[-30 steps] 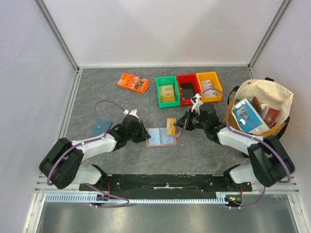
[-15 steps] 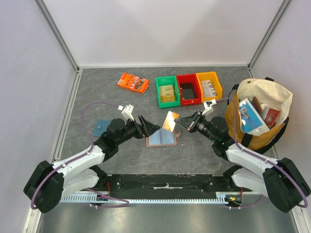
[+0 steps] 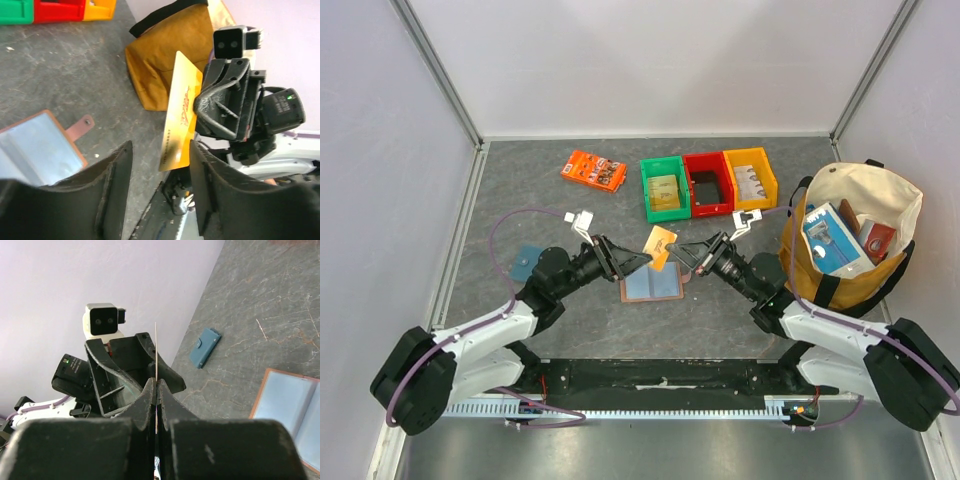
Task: Take the credit cards out of the card holder
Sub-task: Place the credit card in the storage box.
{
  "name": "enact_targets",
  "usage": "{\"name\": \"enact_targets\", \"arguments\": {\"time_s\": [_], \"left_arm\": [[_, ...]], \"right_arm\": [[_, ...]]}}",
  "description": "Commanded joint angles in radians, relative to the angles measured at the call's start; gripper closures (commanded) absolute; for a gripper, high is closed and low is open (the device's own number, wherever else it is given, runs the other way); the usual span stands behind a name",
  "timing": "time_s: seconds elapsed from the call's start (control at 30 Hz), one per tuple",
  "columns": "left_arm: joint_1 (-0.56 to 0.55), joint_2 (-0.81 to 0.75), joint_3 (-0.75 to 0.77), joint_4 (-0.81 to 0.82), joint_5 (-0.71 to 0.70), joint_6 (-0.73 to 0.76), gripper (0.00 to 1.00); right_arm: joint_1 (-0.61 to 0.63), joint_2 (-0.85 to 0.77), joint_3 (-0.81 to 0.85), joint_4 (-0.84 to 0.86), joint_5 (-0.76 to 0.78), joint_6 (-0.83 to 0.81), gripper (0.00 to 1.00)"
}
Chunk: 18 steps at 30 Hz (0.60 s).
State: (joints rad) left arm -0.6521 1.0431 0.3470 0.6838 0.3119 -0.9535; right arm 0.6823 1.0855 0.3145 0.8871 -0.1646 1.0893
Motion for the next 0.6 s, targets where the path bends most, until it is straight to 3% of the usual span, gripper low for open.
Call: {"name": "enact_targets", "arguments": {"time_s": [0.0, 0.1, 0.13, 0.23, 0.27, 0.4, 0.57], "left_arm": [[-0.004, 0.000, -0.005, 0.095, 0.036, -0.031, 0.61], [-0.003, -0.018, -0.003, 0.074, 0.032, -0.025, 0.93], [-0.004, -0.026, 0.003, 0.056, 0.030, -0.013, 0.98], [0.003, -0.043, 0.056, -0.056, 0.059, 0.039, 0.98], [0.011, -0.046, 0.079, -0.102, 0.075, 0.059, 0.98], [0.049, -0.040, 0.196, -0.315, 0.150, 0.169, 0.98], [0.089, -0.011, 0.348, -0.556, 0.242, 0.332, 0.98]], "right_arm": [[0.016, 0.020, -0.002, 0.096, 0.034, 0.000, 1.00], [0.017, 0.027, -0.002, 0.102, 0.024, -0.003, 1.00], [0.019, 0.024, -0.003, 0.101, 0.019, -0.008, 0.98], [0.016, -0.004, 0.029, 0.021, -0.006, -0.055, 0.82], [0.016, -0.025, 0.053, -0.032, -0.013, -0.104, 0.72], [0.013, -0.107, 0.173, -0.320, -0.035, -0.288, 0.36], [0.011, -0.134, 0.362, -0.698, -0.047, -0.589, 0.06]]}}
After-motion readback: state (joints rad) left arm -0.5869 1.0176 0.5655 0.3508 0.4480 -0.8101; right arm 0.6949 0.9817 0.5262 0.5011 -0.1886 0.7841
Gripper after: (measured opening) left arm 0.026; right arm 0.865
